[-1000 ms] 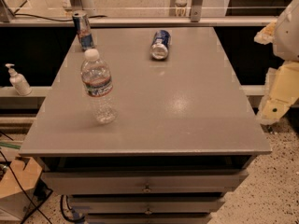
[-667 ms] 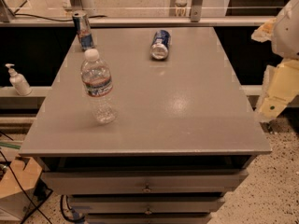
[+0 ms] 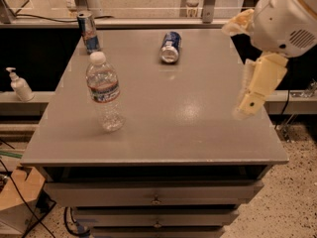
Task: Knock water bottle over
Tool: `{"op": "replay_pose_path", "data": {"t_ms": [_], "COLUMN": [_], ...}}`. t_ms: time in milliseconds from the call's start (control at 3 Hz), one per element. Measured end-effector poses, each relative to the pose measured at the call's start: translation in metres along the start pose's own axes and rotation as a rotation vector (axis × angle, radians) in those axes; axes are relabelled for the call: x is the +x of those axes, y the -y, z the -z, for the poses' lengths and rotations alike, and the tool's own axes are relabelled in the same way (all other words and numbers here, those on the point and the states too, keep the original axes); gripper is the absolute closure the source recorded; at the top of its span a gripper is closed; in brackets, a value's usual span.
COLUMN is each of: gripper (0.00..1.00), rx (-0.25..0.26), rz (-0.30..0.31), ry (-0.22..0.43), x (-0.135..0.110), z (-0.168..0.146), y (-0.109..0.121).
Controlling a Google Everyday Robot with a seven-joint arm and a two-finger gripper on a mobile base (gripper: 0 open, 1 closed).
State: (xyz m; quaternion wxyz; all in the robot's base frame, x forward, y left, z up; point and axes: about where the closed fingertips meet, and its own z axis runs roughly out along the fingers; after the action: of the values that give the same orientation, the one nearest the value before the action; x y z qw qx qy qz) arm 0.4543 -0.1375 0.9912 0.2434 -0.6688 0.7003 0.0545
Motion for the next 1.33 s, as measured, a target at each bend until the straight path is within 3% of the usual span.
{"op": "replay_pose_path", "data": {"t_ms": [667, 1000, 1333], "gripper": [0.00, 0.00, 0.00], "rx": [-0.015, -0.018, 0.007], "rz": [-0.022, -0.001, 0.033], "ry": [0.027, 0.108, 0.252], "x": [-0.006, -0.027, -0.066], "z": [-0.003, -0.019, -0.042], "y": [0.000, -0.005, 0.000]}}
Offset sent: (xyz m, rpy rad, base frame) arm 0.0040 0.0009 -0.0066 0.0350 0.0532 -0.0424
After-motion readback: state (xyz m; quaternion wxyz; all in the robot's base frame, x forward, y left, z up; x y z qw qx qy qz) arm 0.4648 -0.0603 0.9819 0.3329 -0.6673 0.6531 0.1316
